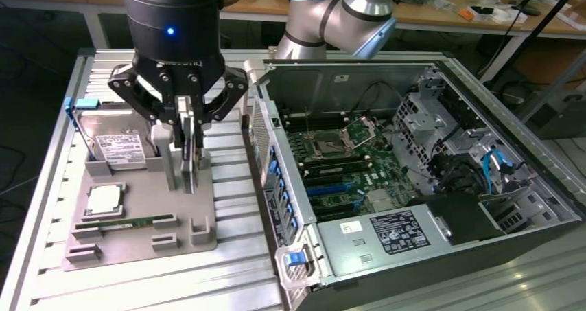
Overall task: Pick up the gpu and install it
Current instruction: 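Pick up the gpu and move the gpu toward the slot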
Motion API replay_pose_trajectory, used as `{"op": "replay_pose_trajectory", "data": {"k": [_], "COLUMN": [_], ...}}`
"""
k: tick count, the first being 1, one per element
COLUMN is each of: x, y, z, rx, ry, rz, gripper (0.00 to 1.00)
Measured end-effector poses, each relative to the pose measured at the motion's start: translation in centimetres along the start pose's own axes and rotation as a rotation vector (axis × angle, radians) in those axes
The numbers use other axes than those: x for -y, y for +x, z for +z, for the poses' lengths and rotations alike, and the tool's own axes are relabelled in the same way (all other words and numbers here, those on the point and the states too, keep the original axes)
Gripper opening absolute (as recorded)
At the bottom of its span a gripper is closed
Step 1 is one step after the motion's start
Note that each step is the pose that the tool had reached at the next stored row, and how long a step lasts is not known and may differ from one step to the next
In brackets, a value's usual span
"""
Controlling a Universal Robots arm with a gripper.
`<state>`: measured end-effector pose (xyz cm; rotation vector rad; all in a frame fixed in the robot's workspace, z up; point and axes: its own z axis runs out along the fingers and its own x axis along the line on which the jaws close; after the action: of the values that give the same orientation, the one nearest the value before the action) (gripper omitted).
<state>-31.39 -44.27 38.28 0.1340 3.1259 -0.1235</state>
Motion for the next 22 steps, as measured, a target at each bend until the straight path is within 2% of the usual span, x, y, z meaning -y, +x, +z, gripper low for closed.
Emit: {"op": "replay_pose_trajectory", "data": {"k": [3, 10, 22], "x": [0.03, 0.09, 0.24], "y": [0.0, 0.0, -0.1], "z": [-0.34, -1.2, -3.13], "rx": [0.0001, 0.0001, 0.002], "ry": [0.0053, 0.0134, 0.0375], "rz": [0.0, 0.0, 0.0], "gripper": [0.27, 0.27, 0.27]}}
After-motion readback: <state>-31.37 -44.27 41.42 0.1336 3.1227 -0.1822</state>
